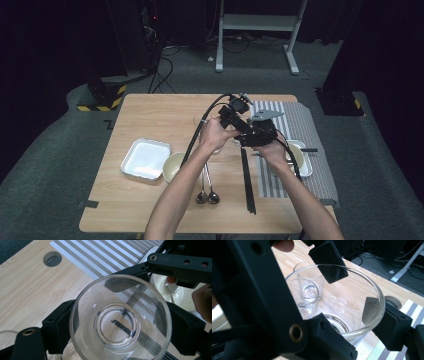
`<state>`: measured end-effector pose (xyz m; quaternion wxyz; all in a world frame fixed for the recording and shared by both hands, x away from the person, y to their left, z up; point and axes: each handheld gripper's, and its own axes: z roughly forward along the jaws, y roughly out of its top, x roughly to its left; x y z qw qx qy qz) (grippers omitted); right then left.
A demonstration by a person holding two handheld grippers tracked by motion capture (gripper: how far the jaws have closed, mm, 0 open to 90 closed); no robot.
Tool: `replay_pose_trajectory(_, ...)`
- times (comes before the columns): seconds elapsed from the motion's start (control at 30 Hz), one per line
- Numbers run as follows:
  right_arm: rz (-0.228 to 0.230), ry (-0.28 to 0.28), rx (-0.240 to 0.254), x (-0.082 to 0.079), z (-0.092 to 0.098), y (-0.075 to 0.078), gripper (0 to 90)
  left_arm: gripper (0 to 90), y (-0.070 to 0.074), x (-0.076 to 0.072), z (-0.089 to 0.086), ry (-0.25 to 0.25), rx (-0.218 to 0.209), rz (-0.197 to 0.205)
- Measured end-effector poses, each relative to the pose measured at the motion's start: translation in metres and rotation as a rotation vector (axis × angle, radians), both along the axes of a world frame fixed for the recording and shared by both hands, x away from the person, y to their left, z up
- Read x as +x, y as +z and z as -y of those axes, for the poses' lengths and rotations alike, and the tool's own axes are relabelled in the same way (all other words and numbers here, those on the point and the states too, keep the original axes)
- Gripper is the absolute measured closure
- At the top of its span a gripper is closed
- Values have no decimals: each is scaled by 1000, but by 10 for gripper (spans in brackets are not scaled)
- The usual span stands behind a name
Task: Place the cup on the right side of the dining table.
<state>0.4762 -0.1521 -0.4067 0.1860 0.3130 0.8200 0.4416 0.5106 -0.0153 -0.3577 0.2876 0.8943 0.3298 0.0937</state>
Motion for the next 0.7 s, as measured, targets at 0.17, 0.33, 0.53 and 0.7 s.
replay_pose_trajectory(0.17, -4, 0, 5, 0, 0, 2, 197, 179, 0, 0, -2, -8, -26, 3)
replay_pose_trajectory(0.33, -2, -1, 5, -1, 1, 3, 197, 176, 1, 0, -3, -9, -34, 1)
replay_pose_trajectory(0.53, 3, -11, -26, 0, 0, 1, 196, 168, 2, 0, -6, -23, -46, 6)
replay_pose_trajectory(0.7, 7, -15, -33, 1, 0, 0, 196, 155, 6, -1, -10, -13, -65, 15)
